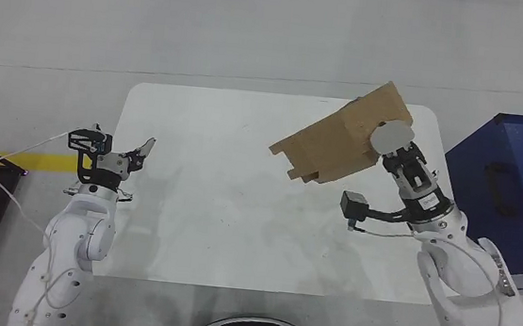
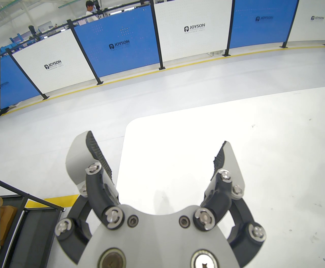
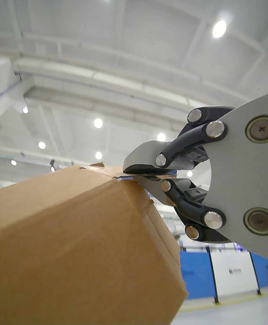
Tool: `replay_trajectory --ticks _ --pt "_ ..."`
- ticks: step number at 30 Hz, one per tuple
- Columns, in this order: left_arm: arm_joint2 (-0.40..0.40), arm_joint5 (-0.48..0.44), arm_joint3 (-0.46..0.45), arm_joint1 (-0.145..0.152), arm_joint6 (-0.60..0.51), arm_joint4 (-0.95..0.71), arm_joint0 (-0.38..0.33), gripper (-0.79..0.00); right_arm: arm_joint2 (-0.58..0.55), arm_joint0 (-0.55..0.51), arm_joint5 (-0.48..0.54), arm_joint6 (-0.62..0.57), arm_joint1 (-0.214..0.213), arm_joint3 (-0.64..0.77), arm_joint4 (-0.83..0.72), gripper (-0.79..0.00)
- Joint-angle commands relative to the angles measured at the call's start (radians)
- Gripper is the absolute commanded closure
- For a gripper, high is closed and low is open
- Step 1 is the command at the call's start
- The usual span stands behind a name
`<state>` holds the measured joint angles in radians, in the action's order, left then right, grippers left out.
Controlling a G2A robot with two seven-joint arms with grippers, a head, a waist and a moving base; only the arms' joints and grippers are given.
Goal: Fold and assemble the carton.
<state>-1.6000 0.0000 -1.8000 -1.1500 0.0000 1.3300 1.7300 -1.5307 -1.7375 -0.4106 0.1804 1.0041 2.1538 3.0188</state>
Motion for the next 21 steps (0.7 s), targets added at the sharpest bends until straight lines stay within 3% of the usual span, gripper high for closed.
replay_trajectory --ticks 1,11,14,15,21 --pt "0.0 0.0 0.0 0.0 0.0 0.0 0.0 -0.785 0.018 0.014 -0.032 -0.038 0.004 0.002 0.034 0.0" --pt "0.0 0.0 0.0 0.0 0.0 0.0 0.0 -0.785 0.02 0.014 -0.027 -0.039 0.005 -0.001 0.023 0.0" --pt "0.0 0.0 0.0 0.0 0.0 0.0 0.0 -0.785 0.057 0.044 0.049 -0.041 0.014 -0.041 -0.308 0.0" --pt "0.0 0.0 0.0 0.0 0.0 0.0 0.0 -0.785 0.063 0.09 0.118 -0.036 0.019 -0.096 -0.499 0.0" --pt "0.0 0.0 0.0 0.0 0.0 0.0 0.0 -0.785 0.137 0.294 0.386 -0.02 0.053 -0.306 -1.295 0.0"
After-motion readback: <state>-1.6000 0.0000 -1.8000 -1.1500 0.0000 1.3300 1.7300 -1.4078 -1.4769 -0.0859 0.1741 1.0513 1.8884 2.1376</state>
